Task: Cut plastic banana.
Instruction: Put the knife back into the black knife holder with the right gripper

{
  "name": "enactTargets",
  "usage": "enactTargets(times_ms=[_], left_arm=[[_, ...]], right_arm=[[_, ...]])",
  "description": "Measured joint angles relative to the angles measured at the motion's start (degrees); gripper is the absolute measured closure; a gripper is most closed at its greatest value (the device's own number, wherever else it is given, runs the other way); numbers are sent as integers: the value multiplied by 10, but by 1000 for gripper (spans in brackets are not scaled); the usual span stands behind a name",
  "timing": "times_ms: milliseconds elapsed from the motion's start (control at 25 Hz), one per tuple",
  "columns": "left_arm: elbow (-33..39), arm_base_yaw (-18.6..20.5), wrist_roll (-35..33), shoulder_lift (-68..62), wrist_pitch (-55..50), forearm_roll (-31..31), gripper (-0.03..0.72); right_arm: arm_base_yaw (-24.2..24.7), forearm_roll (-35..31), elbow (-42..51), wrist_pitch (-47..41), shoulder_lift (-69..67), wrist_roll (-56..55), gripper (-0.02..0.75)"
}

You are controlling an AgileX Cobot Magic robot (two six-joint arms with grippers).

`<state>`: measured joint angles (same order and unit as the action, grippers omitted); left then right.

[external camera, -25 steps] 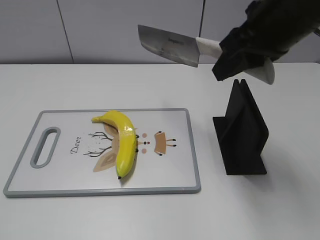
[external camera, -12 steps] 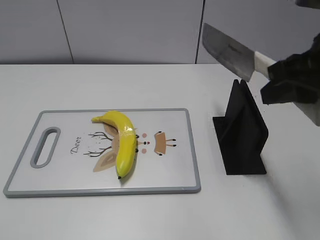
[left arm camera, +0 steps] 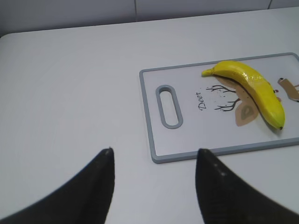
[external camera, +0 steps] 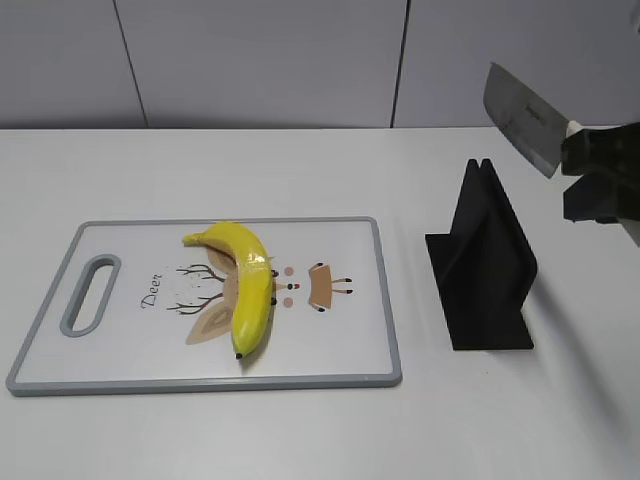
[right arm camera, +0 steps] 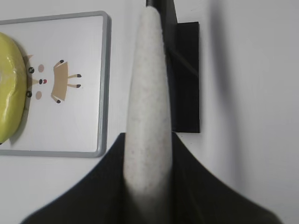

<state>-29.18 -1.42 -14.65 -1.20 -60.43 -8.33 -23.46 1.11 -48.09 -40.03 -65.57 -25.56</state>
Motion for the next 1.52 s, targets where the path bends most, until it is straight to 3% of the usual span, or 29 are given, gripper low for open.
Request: enactTargets(times_ms=[720,920,960,1120,1160,1280,1520], left_arm=[[0,0,1,0,0,1,172],[0,0,1,0,0,1,174],[0,0,1,0,0,1,174],[0,0,1,0,0,1,175],[0,0,1,0,0,1,175],[0,0,1,0,0,1,177],[0,0,1,0,0,1,188]], right_arm=[[0,0,0,29,-133,-15,568],[0,-29,0,39,-155,-9,561],[0,-41,0,39,-156,0,523],[0,-68,0,35,-156,24,174],[0,-68,0,32,-156,27,125],[0,-65,0,12,-154,32,81],[0,-42,0,-2,-94,91,73]])
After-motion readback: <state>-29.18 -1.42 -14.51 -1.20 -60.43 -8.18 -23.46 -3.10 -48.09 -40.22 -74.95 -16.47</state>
